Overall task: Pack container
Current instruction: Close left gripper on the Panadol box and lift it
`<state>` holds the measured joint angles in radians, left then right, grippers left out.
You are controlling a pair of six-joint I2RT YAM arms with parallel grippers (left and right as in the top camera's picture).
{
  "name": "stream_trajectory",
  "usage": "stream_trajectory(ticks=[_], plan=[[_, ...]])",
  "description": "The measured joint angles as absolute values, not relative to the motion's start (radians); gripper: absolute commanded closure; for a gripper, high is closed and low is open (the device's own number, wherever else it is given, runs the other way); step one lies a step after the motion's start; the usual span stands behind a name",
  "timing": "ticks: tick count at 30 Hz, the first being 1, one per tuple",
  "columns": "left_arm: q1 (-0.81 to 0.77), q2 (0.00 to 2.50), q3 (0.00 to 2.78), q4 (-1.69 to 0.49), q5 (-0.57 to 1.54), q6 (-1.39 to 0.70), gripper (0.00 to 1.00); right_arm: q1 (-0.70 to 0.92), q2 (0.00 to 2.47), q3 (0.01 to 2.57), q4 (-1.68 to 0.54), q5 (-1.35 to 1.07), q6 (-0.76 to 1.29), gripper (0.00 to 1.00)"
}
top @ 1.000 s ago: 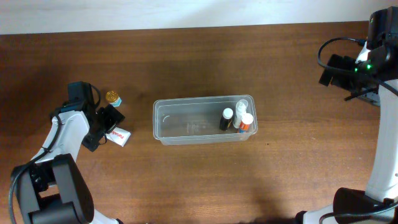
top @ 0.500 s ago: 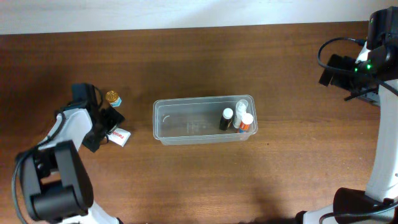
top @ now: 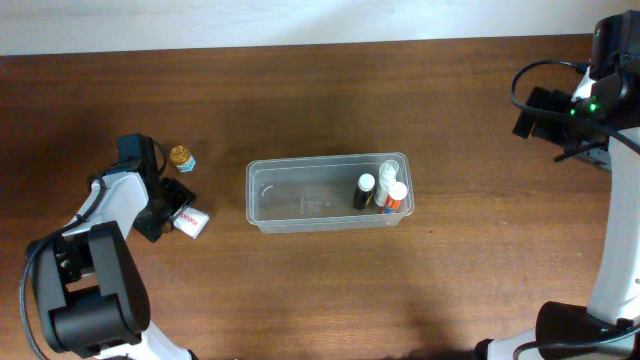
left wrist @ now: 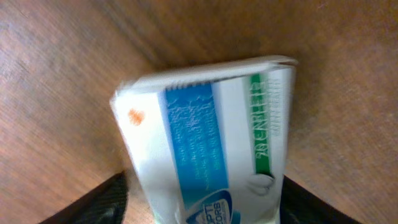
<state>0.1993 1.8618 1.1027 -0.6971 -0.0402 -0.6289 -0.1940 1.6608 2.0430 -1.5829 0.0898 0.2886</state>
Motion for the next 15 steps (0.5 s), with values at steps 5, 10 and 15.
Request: stream_trajectory(ticks=[5, 10, 15], plan=[[0.199, 1.863, 1.103, -0.731, -0.042, -0.617, 0.52, -0.194, 1.661, 2.043, -1.583, 0.09, 0.288, 0.02], [0.199, 1.863, 1.103, -0.737, -0.037, -0.559, 0.53, -0.194, 1.661, 2.043, -1.583, 0.09, 0.288, 0.02], [0.199, 1.876, 1.128, -0.771, -0.005, -0.473, 0.53, -0.194, 1.661, 2.043, -1.583, 0.09, 0.289, 0.02]])
